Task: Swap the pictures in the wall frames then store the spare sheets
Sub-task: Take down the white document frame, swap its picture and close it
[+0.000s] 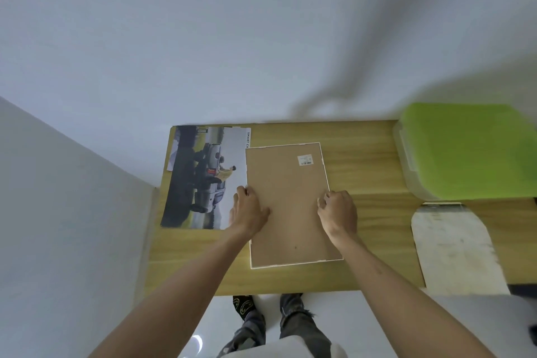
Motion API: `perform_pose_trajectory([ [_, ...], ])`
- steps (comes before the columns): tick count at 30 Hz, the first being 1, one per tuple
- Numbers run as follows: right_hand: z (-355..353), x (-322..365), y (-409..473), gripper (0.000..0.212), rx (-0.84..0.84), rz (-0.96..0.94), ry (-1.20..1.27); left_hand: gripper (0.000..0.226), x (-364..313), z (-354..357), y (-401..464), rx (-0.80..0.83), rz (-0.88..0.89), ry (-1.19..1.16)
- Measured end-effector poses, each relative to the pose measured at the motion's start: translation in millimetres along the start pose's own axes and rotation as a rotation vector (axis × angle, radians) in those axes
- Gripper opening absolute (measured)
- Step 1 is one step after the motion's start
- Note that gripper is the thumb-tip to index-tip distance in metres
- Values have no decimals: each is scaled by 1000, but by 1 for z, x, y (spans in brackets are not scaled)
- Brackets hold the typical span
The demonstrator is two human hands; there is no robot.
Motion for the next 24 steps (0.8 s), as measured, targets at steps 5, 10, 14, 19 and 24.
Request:
perform_pose_trajectory([
  [5,11,9,-8,25,28,111,98,72,2,1,1,-8,4,-2],
  [10,11,3,3,27,91,234,324,70,3,2,3,-27,1,-15],
  [14,6,-4,8,31,136,271,348,67,4,1,4,-40,-11,-33],
  [19,1,-8,7,23,190,256,457,62,8,0,3,-37,-5,-45],
  [24,-1,-15,7,20,271,252,577,64,11,-2,-3,-44,-7,-153],
])
Point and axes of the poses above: each hand's wrist, its own y-axis towards the middle knuckle, its own z-axis out of the palm, x = y × z, the point moved 5 cm from there along y, towards the middle knuckle, and after that the axes turned 12 degrees about -y, right-handed, at the moved point
